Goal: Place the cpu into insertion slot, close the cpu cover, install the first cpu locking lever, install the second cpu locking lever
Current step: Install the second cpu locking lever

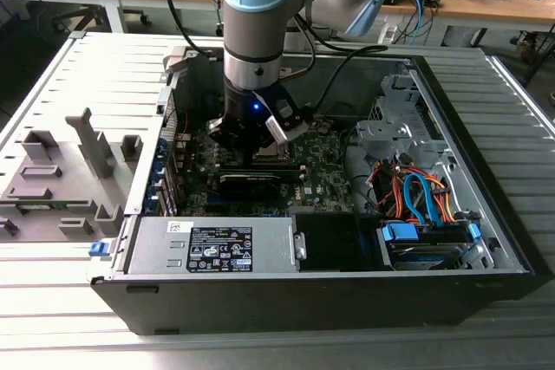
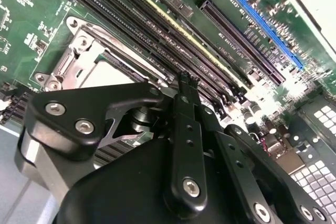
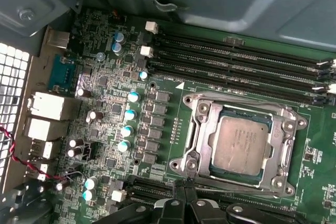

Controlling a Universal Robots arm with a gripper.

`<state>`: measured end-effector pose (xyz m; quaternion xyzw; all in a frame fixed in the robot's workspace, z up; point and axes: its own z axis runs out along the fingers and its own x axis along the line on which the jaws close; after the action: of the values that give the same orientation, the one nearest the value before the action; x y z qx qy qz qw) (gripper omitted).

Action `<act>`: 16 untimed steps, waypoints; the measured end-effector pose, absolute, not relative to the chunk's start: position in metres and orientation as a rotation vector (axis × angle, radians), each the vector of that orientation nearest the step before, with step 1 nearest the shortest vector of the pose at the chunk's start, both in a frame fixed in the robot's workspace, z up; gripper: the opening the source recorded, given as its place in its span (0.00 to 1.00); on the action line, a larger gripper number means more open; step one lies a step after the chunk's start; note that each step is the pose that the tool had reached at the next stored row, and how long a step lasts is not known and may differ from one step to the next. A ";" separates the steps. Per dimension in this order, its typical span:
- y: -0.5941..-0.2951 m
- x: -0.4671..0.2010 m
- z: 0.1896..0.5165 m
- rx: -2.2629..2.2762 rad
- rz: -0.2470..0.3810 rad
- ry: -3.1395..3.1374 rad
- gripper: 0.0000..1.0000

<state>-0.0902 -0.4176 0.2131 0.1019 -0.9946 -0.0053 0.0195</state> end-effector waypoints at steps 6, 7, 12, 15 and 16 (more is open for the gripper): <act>-0.412 -0.096 0.209 0.317 -0.016 -3.086 0.11; -0.411 -0.097 0.209 0.319 -0.017 -3.086 0.11; -0.410 -0.098 0.207 0.325 -0.016 -3.085 0.11; -0.410 -0.100 0.206 0.327 -0.016 -3.085 0.11; -0.410 -0.100 0.205 0.327 -0.016 -3.085 0.11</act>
<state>-0.0998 -0.4100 0.2054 0.1055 -0.9942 -0.0052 0.0197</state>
